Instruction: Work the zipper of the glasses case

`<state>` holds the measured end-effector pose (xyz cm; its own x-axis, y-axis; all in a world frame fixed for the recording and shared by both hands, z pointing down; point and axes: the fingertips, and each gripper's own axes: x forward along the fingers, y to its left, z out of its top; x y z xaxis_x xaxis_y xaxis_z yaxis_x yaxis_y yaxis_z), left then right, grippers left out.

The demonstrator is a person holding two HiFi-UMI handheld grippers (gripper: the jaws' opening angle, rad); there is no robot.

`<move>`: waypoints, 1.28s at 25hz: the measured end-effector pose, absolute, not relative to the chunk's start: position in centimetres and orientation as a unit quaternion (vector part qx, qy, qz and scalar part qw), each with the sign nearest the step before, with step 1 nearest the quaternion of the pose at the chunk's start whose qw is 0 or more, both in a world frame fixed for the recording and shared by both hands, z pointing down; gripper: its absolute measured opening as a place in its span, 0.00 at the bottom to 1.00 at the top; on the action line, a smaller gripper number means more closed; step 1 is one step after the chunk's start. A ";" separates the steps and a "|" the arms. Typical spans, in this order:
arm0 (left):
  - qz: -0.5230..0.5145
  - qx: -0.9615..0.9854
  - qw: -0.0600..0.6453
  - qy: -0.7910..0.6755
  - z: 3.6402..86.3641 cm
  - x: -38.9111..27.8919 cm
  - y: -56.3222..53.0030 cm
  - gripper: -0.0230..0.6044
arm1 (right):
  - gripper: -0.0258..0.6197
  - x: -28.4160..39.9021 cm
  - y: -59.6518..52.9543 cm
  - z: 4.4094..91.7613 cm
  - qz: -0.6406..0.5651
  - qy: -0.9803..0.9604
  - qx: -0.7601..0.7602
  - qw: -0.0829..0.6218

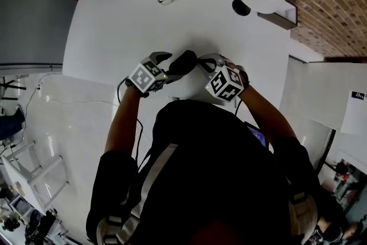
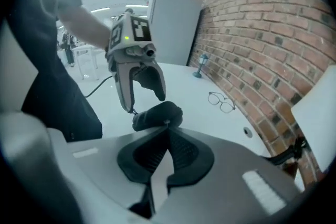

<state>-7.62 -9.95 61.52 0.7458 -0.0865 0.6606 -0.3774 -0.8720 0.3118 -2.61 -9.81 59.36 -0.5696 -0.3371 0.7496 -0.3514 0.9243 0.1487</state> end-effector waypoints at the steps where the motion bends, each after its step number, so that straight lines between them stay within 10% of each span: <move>1: 0.320 0.913 0.205 -0.148 61.1 -7.7 -10.4 0.64 | 0.04 -2.5 -10.1 59.4 0.029 -0.884 0.203 0.420; 32: 0.452 0.888 -0.070 -0.053 64.9 -2.0 -7.8 0.51 | 0.04 -0.7 -6.0 61.9 0.316 -0.841 0.220 0.380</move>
